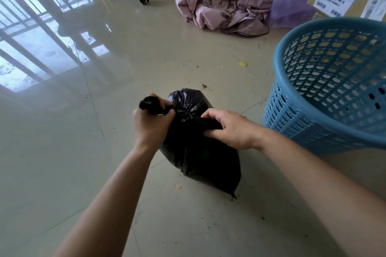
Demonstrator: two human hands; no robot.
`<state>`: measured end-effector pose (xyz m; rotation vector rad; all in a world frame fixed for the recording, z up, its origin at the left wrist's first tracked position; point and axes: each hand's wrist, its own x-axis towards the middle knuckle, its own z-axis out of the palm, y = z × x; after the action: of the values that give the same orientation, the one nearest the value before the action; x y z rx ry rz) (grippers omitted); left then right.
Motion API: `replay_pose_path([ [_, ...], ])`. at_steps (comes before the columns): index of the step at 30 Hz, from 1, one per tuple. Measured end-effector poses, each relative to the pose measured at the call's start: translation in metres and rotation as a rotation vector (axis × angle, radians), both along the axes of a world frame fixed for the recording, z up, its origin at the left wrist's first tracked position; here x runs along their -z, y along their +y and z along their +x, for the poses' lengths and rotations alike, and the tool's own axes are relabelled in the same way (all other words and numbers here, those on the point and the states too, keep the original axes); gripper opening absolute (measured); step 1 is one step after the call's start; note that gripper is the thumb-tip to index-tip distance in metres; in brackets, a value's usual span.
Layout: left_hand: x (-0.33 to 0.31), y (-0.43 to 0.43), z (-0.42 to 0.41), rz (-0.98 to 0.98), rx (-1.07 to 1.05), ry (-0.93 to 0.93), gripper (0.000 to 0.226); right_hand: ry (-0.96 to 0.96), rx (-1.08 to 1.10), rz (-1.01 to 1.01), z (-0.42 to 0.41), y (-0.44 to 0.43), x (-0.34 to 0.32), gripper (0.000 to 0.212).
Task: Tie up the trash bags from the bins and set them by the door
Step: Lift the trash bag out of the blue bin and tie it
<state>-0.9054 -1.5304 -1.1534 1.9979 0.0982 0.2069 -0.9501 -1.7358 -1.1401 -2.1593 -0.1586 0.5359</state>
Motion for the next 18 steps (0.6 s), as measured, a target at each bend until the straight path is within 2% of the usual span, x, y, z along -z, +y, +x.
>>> replay_pose_path([
  [3,0.006,-0.01,-0.005,0.159,-0.082,-0.026,0.021,-0.162,0.017,-0.122,-0.004,0.006,0.004,0.026],
  [5,0.01,-0.011,-0.005,0.13,-0.059,0.029,0.019,-0.16,0.052,-0.098,-0.008,0.004,0.004,0.027],
  [8,0.008,-0.009,-0.006,-0.057,0.098,0.142,0.034,-0.155,0.07,-0.105,-0.013,0.001,0.006,0.038],
  [12,-0.007,-0.007,-0.012,-0.367,0.221,0.331,0.037,-0.182,0.054,-0.111,-0.017,0.0,0.006,0.078],
  [15,-0.01,0.0,-0.014,-0.585,0.333,0.444,0.03,-0.221,0.033,-0.144,-0.017,0.001,0.003,0.081],
  [18,-0.011,0.001,-0.012,-0.757,0.284,0.56,0.032,-0.217,0.038,-0.136,-0.018,0.002,0.004,0.076],
])
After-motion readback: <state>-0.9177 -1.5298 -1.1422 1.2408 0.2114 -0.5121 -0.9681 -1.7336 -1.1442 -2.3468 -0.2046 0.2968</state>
